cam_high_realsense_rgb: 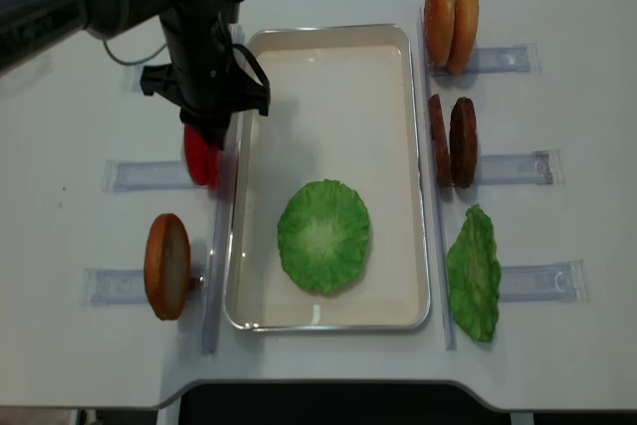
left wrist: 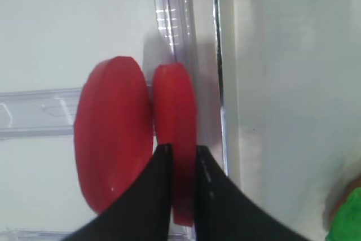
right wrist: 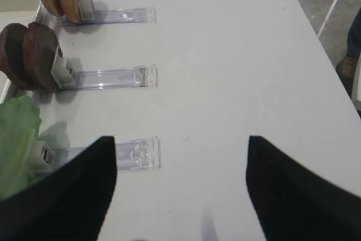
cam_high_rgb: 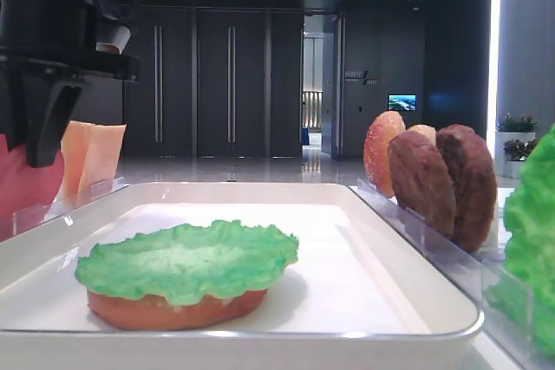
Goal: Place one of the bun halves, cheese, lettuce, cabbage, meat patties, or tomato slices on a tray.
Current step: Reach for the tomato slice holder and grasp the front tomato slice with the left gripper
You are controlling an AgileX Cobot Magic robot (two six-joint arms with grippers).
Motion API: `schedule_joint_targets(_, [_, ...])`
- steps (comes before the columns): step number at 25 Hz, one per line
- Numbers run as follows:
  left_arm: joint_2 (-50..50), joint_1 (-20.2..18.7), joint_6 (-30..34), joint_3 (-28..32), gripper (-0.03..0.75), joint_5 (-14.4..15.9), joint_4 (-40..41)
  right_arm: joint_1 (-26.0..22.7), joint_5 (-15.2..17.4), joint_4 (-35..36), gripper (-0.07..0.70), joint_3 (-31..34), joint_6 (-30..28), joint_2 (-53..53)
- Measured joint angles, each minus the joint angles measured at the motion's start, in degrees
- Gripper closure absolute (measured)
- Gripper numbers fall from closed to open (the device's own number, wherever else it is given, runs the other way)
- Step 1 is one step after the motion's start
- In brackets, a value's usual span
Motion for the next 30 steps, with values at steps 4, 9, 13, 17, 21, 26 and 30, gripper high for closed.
schedule_joint_targets(4, [0.00, 0.00, 0.51, -0.05, 0.650, 0.70, 0.01, 0.00, 0.00, 0.00, 0.165, 0.00, 0.00, 0.00])
schedule_joint_targets(9, [-0.16, 0.00, 1.17, -0.11, 0.650, 3.28, 0.01, 0.00, 0.00, 0.00, 0.165, 0.00, 0.00, 0.00])
schedule_joint_targets(13, [-1.35, 0.00, 1.60, -0.18, 0.650, 5.38, -0.58, 0.00, 0.00, 0.00, 0.165, 0.00, 0.00, 0.00])
schedule_joint_targets(17, [-2.94, 0.00, 1.67, -1.32, 0.650, 5.77, -0.72, 0.00, 0.00, 0.00, 0.165, 0.00, 0.00, 0.00])
schedule_joint_targets(21, [-4.95, 0.00, 1.85, -1.67, 0.650, 5.95, -1.48, 0.00, 0.00, 0.00, 0.165, 0.00, 0.00, 0.00])
schedule_joint_targets(26, [-8.12, 0.00, 3.26, -1.67, 0.650, 6.19, -5.95, 0.00, 0.00, 0.00, 0.165, 0.00, 0.00, 0.00])
schedule_joint_targets(30, [-10.98, 0.00, 5.93, -1.67, 0.650, 6.30, -12.54, 0.00, 0.00, 0.00, 0.165, 0.00, 0.00, 0.00])
